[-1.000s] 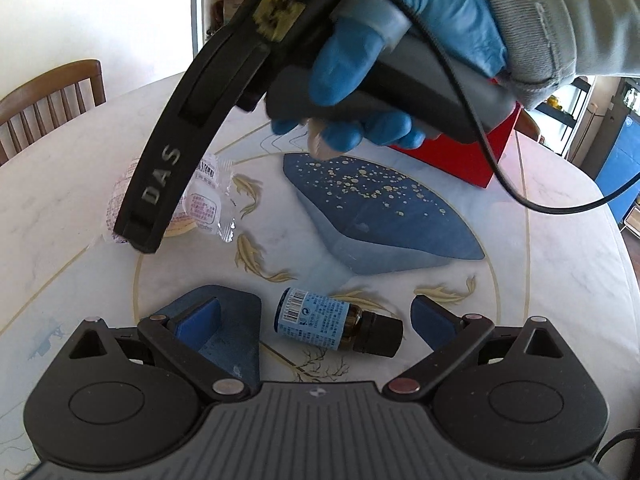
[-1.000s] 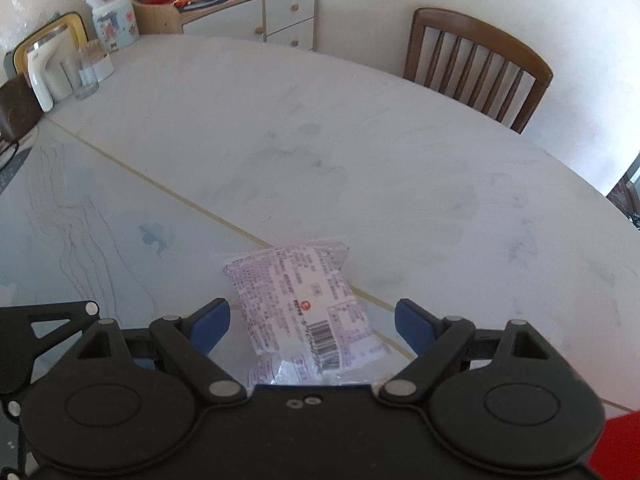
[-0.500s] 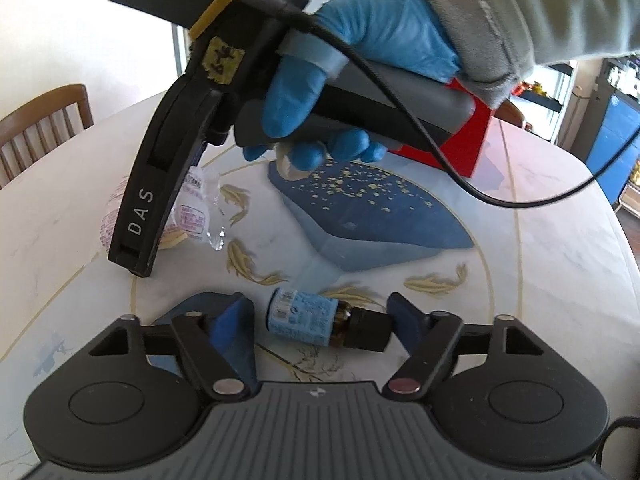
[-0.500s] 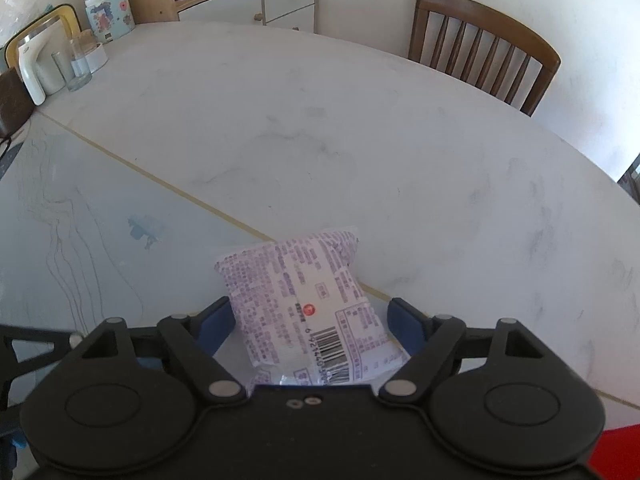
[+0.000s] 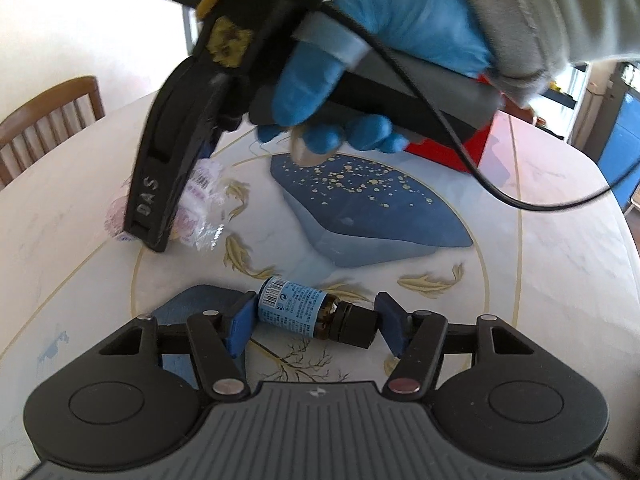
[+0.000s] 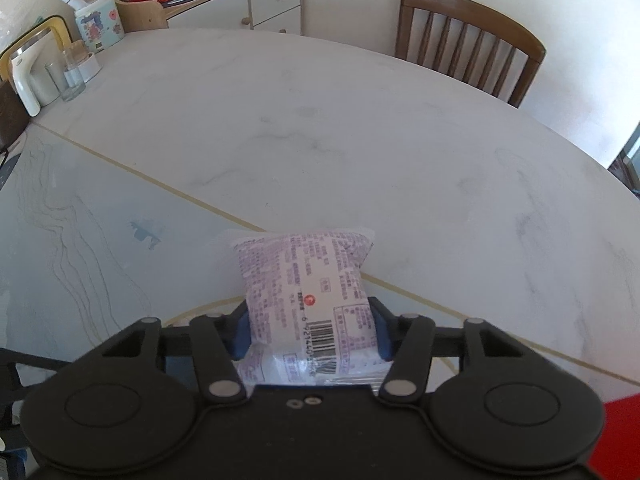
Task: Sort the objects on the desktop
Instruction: 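Grasp the brown glass bottle with the left tool while the right tool grasps the bread bag, then carry the bottle and bread bag over the red box with both tools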
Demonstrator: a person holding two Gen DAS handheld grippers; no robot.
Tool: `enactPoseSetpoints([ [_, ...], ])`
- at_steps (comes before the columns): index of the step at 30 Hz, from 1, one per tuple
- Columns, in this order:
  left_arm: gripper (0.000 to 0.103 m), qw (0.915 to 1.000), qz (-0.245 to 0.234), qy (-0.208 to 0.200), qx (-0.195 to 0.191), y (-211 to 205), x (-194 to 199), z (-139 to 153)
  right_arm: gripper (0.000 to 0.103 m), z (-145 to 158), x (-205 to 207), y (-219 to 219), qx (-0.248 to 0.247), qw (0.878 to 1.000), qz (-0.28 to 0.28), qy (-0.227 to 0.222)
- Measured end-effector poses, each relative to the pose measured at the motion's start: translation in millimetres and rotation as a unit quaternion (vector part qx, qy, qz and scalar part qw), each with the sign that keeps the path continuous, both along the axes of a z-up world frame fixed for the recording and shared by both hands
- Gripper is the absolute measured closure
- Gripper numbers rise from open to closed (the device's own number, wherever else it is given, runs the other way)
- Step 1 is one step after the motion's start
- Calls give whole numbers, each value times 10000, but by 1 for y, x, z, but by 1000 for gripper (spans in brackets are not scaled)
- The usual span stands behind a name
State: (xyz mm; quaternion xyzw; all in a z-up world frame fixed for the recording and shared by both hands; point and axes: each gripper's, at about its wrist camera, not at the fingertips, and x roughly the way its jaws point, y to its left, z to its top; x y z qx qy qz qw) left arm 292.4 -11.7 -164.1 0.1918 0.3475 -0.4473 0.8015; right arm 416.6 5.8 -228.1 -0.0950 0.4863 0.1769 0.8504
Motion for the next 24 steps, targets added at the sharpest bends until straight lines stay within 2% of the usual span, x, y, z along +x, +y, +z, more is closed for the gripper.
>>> enactPoseSetpoints([
  [14, 40, 9958, 853, 323, -7, -6, -7, 6, 49, 21, -46, -32, 154, 9987, -485, -25],
  [24, 40, 9904, 1348, 241, -169, 6, -25, 29, 49, 47, -87, -46, 292, 9976, -601, -182],
])
